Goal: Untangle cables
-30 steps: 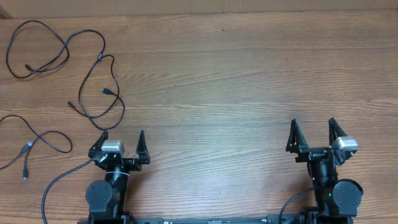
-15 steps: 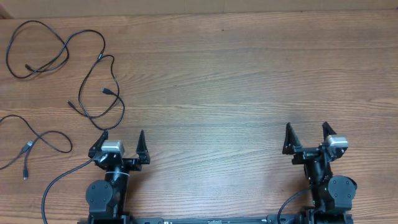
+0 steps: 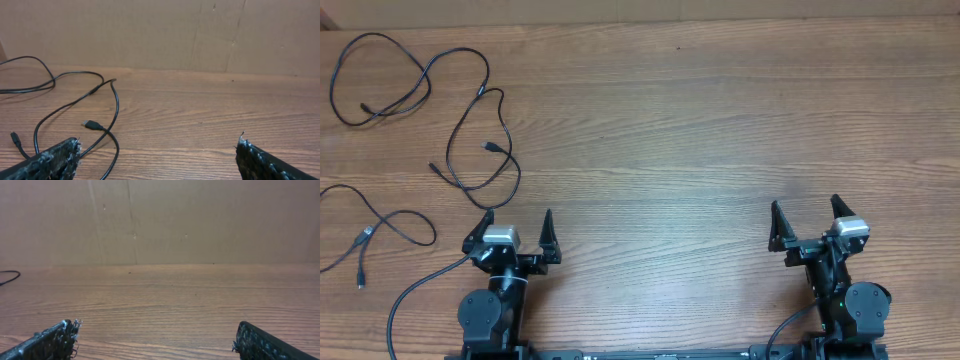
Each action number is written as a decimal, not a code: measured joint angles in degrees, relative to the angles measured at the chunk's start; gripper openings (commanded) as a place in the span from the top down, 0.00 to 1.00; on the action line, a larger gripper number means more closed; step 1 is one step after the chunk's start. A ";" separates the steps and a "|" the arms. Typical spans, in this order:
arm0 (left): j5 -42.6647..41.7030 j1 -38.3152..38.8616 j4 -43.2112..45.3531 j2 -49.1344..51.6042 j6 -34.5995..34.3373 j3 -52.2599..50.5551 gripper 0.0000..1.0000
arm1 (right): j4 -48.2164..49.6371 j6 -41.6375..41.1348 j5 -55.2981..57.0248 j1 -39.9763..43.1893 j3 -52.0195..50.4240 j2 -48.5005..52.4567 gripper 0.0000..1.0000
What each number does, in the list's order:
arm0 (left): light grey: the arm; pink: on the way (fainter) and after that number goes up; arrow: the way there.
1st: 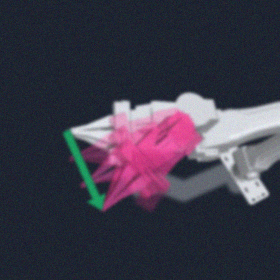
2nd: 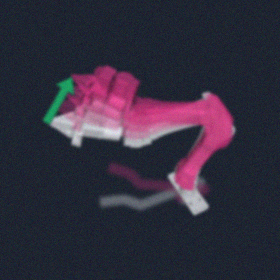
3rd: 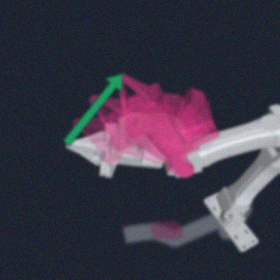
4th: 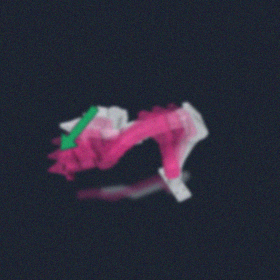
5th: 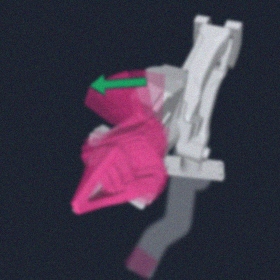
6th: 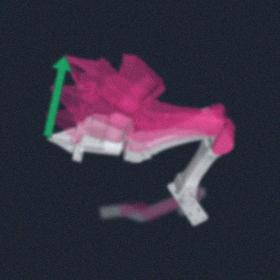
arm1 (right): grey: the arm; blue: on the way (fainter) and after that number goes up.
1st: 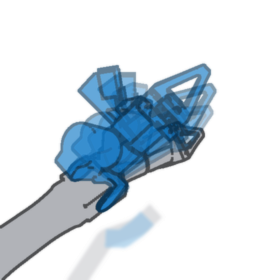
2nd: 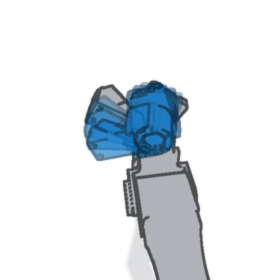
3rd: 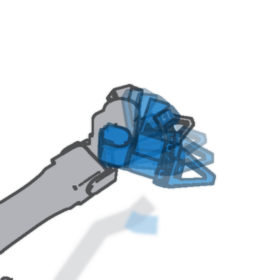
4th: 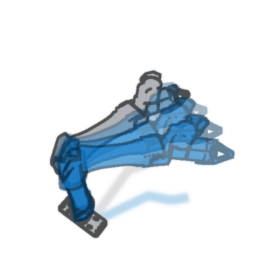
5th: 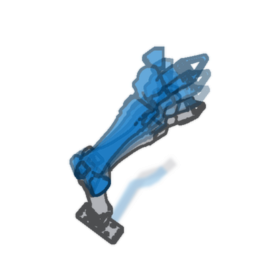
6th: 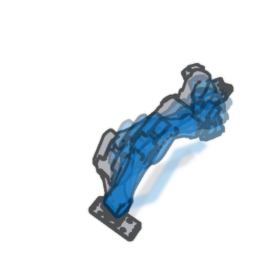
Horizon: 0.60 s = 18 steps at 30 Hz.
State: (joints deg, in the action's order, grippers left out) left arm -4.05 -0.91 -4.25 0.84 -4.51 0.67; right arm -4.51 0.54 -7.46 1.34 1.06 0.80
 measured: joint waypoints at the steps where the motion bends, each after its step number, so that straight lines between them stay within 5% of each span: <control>1: 0.00 0.00 0.00 0.00 0.00 0.00 0.00 | 0.00 -0.07 0.07 0.00 0.00 0.00 0.00; 18: 0.00 0.00 -0.02 0.02 0.00 0.00 0.00 | 0.02 -0.33 0.70 3.41 0.00 0.00 0.00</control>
State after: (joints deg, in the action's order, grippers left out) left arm -4.05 -0.91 -4.27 0.86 -4.51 0.67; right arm -4.49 0.21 -6.76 4.75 1.06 0.80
